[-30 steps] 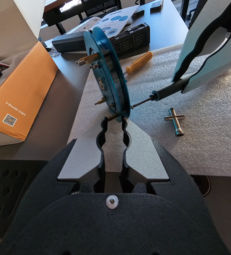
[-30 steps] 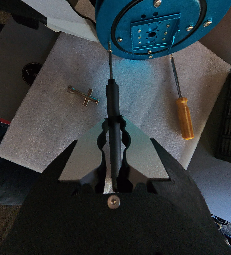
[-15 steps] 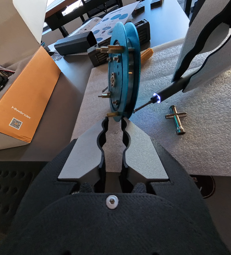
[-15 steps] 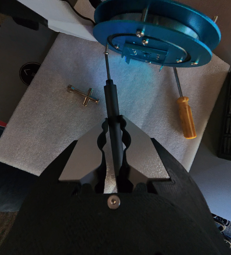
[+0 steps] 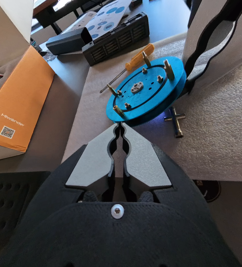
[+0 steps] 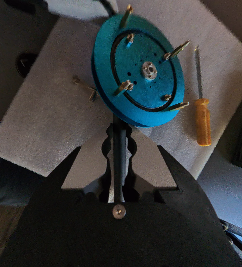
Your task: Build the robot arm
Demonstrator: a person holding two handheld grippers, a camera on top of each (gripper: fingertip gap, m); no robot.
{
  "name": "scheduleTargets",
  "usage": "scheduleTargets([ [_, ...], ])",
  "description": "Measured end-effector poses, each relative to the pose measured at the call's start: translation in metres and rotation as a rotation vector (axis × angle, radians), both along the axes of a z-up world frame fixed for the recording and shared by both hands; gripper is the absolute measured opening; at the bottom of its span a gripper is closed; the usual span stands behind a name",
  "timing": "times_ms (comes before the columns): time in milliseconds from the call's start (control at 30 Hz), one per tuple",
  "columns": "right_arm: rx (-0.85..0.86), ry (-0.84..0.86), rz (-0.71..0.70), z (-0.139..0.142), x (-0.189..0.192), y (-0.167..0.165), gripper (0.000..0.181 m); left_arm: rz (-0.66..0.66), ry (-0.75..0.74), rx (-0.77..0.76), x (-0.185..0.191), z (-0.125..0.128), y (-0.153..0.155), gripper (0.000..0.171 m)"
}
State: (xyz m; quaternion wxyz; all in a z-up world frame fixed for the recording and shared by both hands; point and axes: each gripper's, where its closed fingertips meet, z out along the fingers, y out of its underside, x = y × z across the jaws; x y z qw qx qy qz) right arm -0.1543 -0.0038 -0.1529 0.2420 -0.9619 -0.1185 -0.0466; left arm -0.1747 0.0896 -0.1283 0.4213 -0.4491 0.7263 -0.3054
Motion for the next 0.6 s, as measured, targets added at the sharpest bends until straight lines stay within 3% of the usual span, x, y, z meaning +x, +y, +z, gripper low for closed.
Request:
scheduleTargets([
  [200,-0.002,-0.015,-0.002,0.0,0.002,-0.002,0.015,-0.034,0.025,0.009,-0.002,-0.004,-0.002,0.001],
  [300,0.009,-0.015,-0.006,0.0,0.002,-0.002,0.015,-0.067,-0.001,0.083,-0.006,0.0,0.007,0.013],
  [400,0.013,-0.01,-0.007,0.0,0.002,-0.002,0.015,-0.182,-0.084,0.244,-0.008,0.01,0.004,0.035],
  [600,0.018,-0.006,-0.014,0.0,0.002,-0.002,0.015,-0.328,-0.169,0.589,-0.003,0.009,-0.005,0.032],
])
